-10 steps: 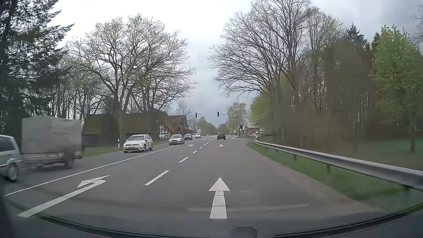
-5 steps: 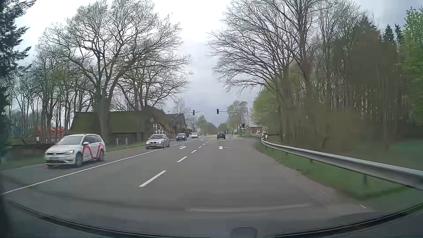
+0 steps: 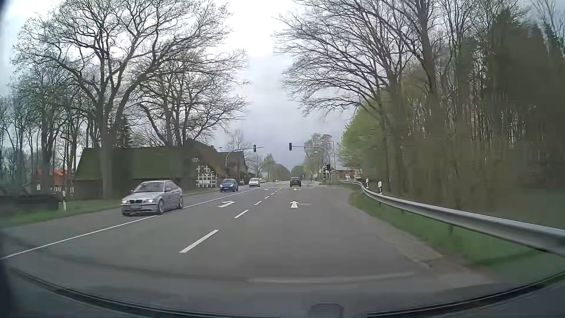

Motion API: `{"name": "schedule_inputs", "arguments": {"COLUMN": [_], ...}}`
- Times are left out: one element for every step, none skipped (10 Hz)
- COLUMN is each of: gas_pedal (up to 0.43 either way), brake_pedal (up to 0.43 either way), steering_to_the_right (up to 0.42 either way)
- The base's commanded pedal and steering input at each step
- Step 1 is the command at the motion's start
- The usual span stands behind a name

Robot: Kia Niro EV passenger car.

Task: Follow the waypoints while adhering to traffic rules and regulations

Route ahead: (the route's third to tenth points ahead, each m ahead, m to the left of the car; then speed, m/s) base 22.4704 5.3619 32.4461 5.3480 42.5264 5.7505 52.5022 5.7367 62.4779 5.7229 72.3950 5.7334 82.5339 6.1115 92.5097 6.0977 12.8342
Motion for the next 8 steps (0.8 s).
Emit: {"name": "schedule_inputs", "arguments": {"gas_pedal": [0.169, 0.169, 0.169, 0.169, 0.169, 0.169, 0.169, 0.177], "brake_pedal": [0.000, 0.000, 0.000, 0.000, 0.000, 0.000, 0.000, 0.000], "steering_to_the_right": [-0.003, -0.003, -0.003, -0.003, -0.004, -0.004, -0.004, -0.004]}}
